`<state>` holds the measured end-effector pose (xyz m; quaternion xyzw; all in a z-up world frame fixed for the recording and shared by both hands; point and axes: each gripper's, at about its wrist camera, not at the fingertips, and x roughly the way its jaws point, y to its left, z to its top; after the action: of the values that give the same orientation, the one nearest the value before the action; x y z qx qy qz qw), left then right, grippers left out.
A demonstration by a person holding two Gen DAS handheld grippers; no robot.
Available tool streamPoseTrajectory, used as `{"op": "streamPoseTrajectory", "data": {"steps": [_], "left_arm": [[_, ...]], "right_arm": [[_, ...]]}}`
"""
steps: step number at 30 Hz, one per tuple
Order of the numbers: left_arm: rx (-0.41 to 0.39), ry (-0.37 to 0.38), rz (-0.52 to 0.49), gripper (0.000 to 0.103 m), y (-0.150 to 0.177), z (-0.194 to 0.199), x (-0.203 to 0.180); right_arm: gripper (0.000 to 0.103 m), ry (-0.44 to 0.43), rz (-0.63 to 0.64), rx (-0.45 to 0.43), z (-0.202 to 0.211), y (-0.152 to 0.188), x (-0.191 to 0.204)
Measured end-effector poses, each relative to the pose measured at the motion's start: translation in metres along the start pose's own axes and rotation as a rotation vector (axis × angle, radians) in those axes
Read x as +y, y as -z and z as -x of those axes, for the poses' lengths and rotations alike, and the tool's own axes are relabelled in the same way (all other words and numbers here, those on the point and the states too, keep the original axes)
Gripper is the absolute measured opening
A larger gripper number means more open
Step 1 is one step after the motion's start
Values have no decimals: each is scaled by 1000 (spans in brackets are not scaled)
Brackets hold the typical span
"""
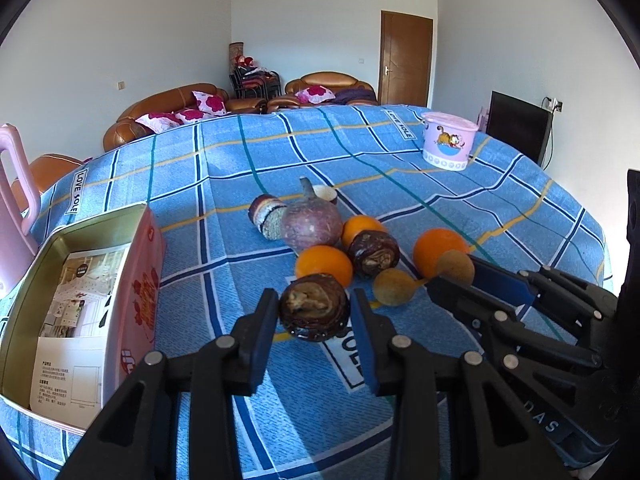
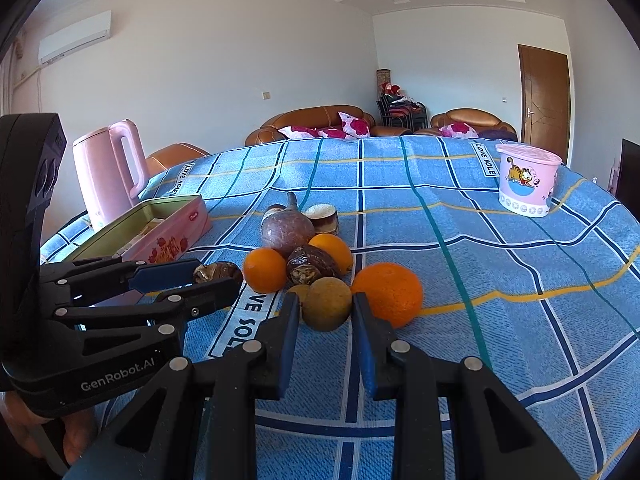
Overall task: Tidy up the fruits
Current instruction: 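Lift the mangosteen with the left tool while the right tool grasps a brown kiwi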
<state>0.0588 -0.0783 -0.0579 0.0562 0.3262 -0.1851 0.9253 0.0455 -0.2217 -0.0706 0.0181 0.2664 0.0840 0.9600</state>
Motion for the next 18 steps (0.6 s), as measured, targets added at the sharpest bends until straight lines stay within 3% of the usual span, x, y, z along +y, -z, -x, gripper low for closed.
{"op": "streamPoseTrajectory", "data": {"steps": [18], "left_arm": [[-88,-38,25,39,3,15,4]], "right_arm": [[29,-17,30,-71,9,3,3]]}}
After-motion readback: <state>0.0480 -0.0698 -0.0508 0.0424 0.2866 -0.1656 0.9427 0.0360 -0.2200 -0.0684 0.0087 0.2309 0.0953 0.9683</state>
